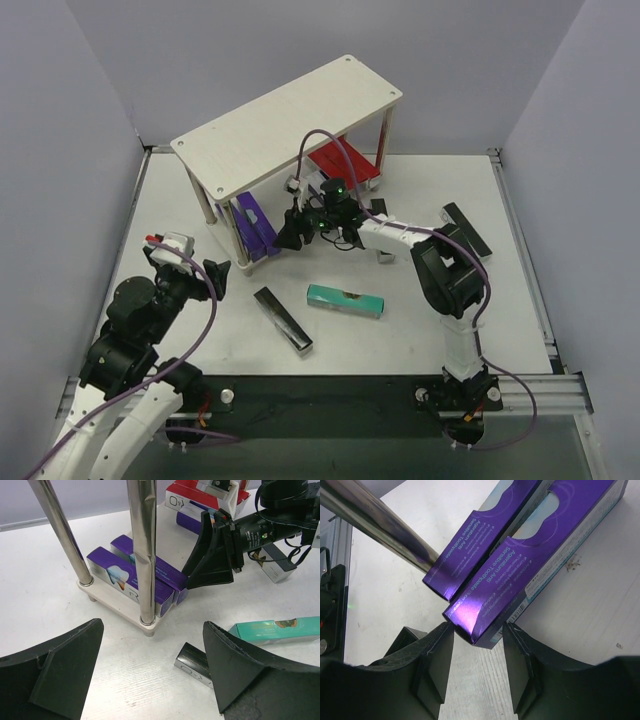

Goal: Place and organize the toothpastes onto the shelf
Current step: Adjust the toothpaste on the shelf.

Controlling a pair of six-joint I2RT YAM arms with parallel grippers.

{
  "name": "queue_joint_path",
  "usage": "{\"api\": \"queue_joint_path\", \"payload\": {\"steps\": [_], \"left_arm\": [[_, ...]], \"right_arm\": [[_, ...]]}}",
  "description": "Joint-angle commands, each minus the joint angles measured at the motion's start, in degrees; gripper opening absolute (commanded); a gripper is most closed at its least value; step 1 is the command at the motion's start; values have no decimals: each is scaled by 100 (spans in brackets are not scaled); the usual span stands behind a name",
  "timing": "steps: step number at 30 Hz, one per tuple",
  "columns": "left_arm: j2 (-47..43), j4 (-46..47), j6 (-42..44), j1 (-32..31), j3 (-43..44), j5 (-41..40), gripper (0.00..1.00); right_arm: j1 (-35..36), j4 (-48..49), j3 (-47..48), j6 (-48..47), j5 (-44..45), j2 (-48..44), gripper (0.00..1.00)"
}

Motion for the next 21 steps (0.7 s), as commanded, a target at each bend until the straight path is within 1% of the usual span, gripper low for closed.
{"api": "queue_joint_path", "payload": {"steps": [1, 8, 12, 15, 21], "left_arm": [[31, -25, 78, 22, 287, -80, 92], [31, -34, 60, 22, 279, -88, 92], [5, -42, 43, 22, 270, -97, 92], [-13, -51, 25, 22, 252, -97, 92], [-74, -69, -10, 22, 209, -124, 92]], "right_arm": [[-21, 354, 400, -13, -370, 87, 43], [-12, 292, 672, 40, -493, 289, 41], [-21, 476, 699, 189, -388, 359, 39], [-21, 625, 699, 329, -361, 377, 38], [-12, 994, 576, 567, -28, 359, 37]]}}
